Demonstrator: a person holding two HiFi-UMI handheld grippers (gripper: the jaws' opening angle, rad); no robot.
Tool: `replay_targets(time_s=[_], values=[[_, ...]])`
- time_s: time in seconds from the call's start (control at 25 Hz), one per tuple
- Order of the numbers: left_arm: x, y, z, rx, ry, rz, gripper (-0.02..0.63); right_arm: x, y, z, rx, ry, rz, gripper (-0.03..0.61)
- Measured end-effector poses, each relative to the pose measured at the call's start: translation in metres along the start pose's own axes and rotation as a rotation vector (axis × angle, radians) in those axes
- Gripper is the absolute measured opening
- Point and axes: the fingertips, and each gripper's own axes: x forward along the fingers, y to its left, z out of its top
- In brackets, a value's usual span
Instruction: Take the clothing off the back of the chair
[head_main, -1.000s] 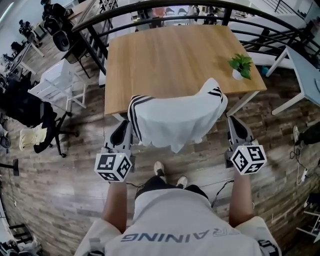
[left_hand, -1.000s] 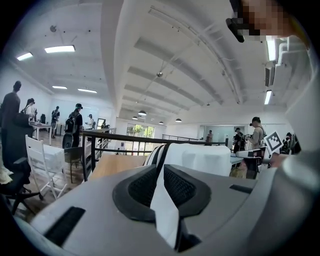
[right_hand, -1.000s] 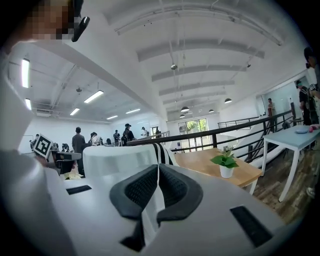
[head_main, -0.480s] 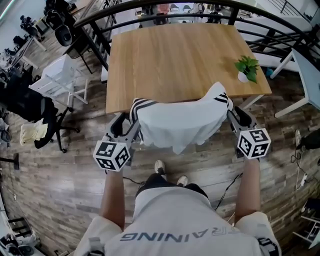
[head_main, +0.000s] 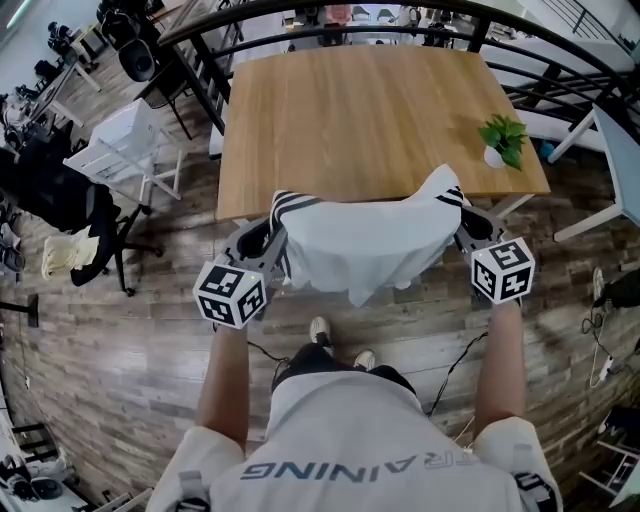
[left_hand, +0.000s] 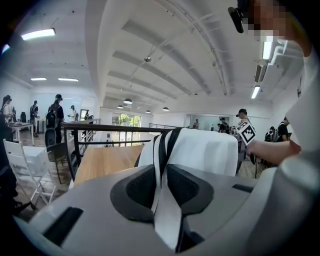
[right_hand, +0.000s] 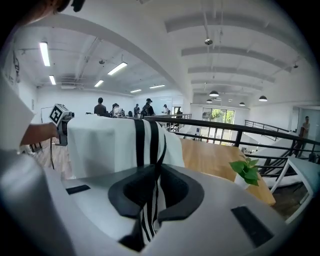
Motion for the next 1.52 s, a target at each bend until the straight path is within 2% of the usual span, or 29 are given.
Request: replay_targets(time_s=[0.04,0.12,0.48,0.92,1.24,1.52], values=[[-0.001,0.000,0.000,-0.003,0.000,0.006,0.085,-0.001,0.001,-0.001,-0.001,-0.002,-0.006,0.037],[-0.005,0.000,0.000,-0.009,-0.006,0.024,0.063,-0.007,0.001,0.000,0.014,-0.021,-0.031,0.029],[-0.042,-0.012,0.024,-0.033,-0.127,0.110,0.049,-0.063,-0.004,0.014,0.089,-0.170,-0.142,0.026],[-0.090,-0.059,0.061,0.029,-0.243,0.151,0.049,-0.129,0.011,0.035,0.128,-0.323,-0.159,0.026],[-0.103,-0.075,0.070,0.033,-0.293,0.111,0.048,-0.166,0.032,0.031,0.174,-0.388,-0.197,0.026],[-0.124,-0.079,0.066,0.042,-0.303,0.032,0.048,-0.192,0.064,0.029,0.203,-0.415,-0.265,0.026]])
